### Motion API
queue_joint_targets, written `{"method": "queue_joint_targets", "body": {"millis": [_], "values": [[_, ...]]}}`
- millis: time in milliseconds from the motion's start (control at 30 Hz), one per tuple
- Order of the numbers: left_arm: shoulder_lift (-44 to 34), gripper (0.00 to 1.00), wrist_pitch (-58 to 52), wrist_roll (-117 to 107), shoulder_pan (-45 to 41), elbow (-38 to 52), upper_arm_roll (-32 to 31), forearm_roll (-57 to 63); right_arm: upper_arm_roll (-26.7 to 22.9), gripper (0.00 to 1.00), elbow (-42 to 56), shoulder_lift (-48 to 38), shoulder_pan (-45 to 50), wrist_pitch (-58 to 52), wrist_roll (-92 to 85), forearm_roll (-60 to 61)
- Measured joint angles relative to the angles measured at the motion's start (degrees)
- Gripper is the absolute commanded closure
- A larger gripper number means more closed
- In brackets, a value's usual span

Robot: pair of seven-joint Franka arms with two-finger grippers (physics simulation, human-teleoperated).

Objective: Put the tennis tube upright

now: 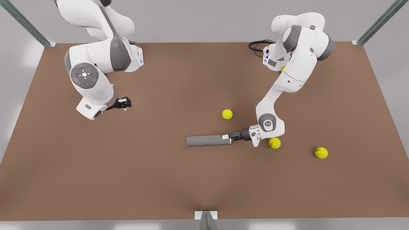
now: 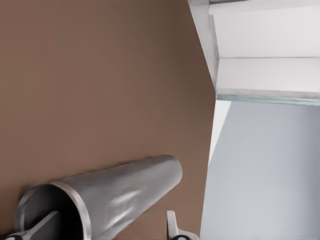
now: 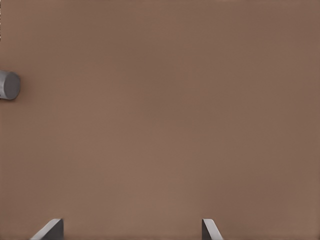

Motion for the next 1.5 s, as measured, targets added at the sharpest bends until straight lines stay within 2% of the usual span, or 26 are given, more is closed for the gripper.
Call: {"method": "queue_joint_targets", "body": {"millis": [233, 400, 500, 1000, 1233, 1500], "values": [[0.7, 0.02, 0.0, 0.3, 0.0, 0.8, -1.2, -0.1, 0.0, 0.00, 0.0, 0.4, 1.2, 0.1, 0.0, -0.1], [0.6, 0.40, -0.1, 0.2, 0.0, 0.8, -1.2, -0.1, -0.1, 0.00, 0.1, 0.4, 1.0, 0.1, -0.1, -1.1], [0.6, 0.46, -0.5, 0.1, 0.1, 0.7, -1.2, 0.0, 0.0, 0.00, 0.1, 0.4, 1.1, 0.1, -0.1, -1.9], [0.1, 0.59, -2.3, -0.8, 0.8, 0.5, -1.2, 0.1, -0.1, 0.00, 0.1, 0.8, 2.5, 0.1, 0.0, -2.7], [-0.2, 0.71, -3.9, -0.7, 1.2, 0.4, -1.2, 0.1, -0.2, 0.00, 0.1, 0.8, 2.4, 0.0, -0.1, -2.9], [-0.6, 0.75, -4.6, -0.7, 1.2, 0.3, -1.2, 0.2, -0.1, 0.00, 0.1, 0.8, 2.5, 0.0, -0.1, -3.5]]}}
